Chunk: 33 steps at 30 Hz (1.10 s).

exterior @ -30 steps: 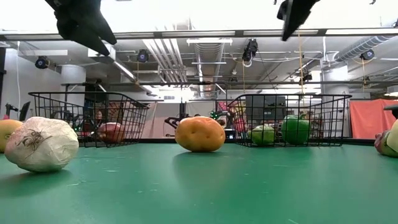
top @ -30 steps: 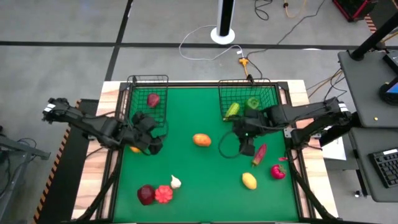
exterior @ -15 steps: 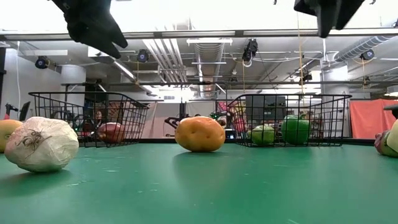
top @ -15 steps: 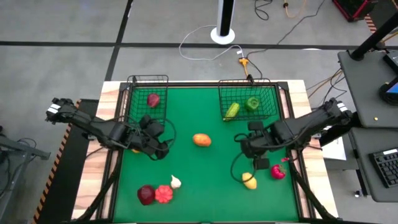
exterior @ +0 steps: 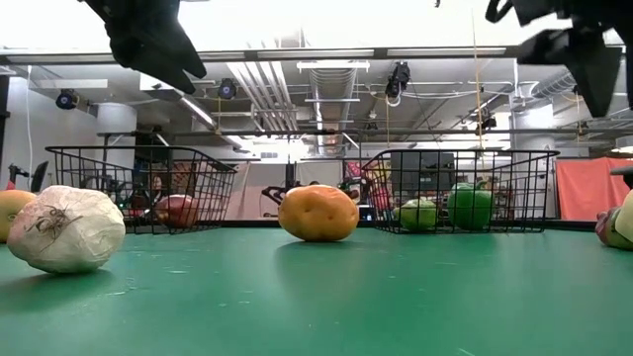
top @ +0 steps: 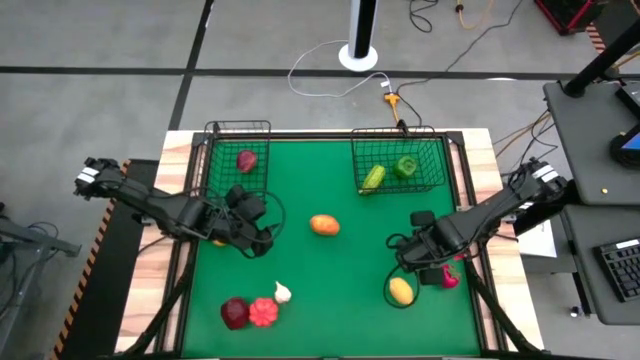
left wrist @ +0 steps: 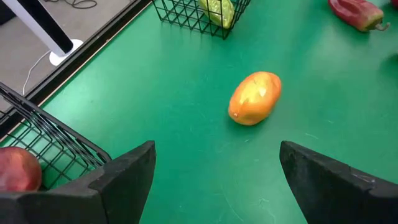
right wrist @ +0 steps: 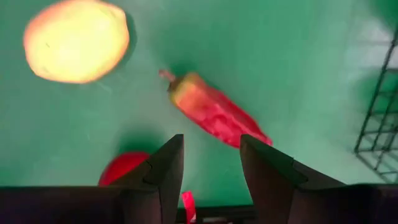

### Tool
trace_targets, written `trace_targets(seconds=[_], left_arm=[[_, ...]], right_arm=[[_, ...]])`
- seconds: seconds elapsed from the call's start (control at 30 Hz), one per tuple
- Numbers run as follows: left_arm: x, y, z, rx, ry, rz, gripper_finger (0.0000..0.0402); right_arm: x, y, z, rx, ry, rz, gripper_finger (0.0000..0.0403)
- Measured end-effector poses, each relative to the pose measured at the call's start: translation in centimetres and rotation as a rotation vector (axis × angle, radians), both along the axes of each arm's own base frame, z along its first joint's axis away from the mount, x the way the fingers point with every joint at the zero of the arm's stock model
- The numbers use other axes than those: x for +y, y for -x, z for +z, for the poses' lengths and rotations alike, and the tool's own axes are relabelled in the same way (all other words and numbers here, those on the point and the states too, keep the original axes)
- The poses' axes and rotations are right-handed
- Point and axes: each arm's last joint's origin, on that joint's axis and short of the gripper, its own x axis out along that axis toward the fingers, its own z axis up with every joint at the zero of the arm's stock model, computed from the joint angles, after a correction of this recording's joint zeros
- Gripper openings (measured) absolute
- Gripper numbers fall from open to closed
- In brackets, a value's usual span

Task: Sort produce into baskets
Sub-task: Put the red chili pepper into the right wire basket

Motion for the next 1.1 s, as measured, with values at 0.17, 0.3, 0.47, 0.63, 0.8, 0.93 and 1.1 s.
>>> trace_targets(seconds=[0.17, 0.3, 0.47, 0.63, 0.8, 0.93, 1.1], left_arm=[[-0.1, -0.2, -0.1, -0.002, 0.0, 0.0, 0.0322], [-0.1, -0.3, -0.1, -0.005, 0.0, 0.001, 0.0322], [-0.1, -0.4, 0.0, -0.013, -0.006, -0.01, 0.0322], [-0.2, -0.5, 0.1, -0.024, -0.01, -0.018, 0.0322], [-0.2, -0.7, 0.2, -0.038, -0.022, -0.037, 0.0322], [-0.3, -0.8, 0.3, -0.045, -0.024, -0.041, 0.0322], [-0.3, -0.8, 0.3, -0.043, -0.027, -0.044, 0.0322]], right_arm=[[0.1, 0.0, -1.9, 0.0, -0.038, 0.017, 0.0155], [-0.1, 0.5, -3.2, 0.028, -0.024, 0.029, 0.0184], [-0.4, 1.0, -4.5, 0.057, -0.001, 0.033, 0.0237], [-0.5, 1.2, -5.8, 0.04, -0.009, 0.024, 0.0273], [-0.7, 1.0, -6.8, -0.007, -0.013, 0.016, 0.0281], [-1.0, 1.1, -7.6, -0.011, -0.003, 0.015, 0.0274], [-1.2, 1.5, -8.2, 0.005, 0.004, 0.023, 0.0268]])
